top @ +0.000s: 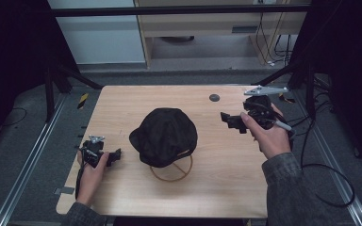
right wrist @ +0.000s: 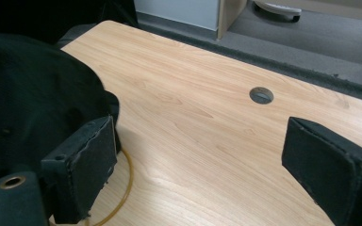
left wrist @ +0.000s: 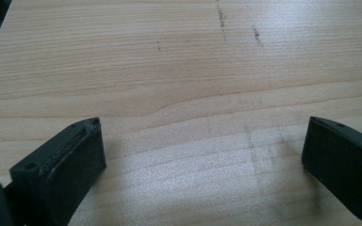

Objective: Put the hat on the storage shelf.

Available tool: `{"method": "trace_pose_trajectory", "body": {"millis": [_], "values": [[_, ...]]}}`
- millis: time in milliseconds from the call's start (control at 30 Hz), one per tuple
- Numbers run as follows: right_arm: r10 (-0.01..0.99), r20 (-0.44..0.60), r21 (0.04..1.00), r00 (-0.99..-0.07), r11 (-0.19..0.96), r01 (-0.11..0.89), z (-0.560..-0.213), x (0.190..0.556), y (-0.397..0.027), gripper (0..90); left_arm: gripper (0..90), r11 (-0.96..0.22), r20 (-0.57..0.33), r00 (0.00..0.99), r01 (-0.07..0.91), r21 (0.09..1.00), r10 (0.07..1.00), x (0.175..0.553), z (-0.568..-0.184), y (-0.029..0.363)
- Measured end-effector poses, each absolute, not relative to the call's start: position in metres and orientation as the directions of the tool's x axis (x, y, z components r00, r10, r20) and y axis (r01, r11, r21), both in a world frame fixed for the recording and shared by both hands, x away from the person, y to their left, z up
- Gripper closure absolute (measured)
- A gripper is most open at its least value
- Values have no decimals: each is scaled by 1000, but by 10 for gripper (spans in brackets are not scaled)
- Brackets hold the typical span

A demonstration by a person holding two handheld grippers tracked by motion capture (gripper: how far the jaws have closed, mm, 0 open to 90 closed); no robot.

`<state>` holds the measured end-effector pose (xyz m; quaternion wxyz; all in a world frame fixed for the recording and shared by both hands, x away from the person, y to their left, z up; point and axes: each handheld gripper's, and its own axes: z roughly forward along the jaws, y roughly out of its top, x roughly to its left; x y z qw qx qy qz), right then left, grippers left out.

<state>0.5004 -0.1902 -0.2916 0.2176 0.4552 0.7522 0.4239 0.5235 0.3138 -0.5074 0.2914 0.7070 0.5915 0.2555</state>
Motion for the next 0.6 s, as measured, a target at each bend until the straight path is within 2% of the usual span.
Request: {"method": "trace_pose_trajectory", "body": {"millis": [600], "values": [[906, 44, 814, -421, 212, 541, -362, 512, -216, 114, 0, -130, 17, 169, 687, 714, 985, 523, -507, 314]]}}
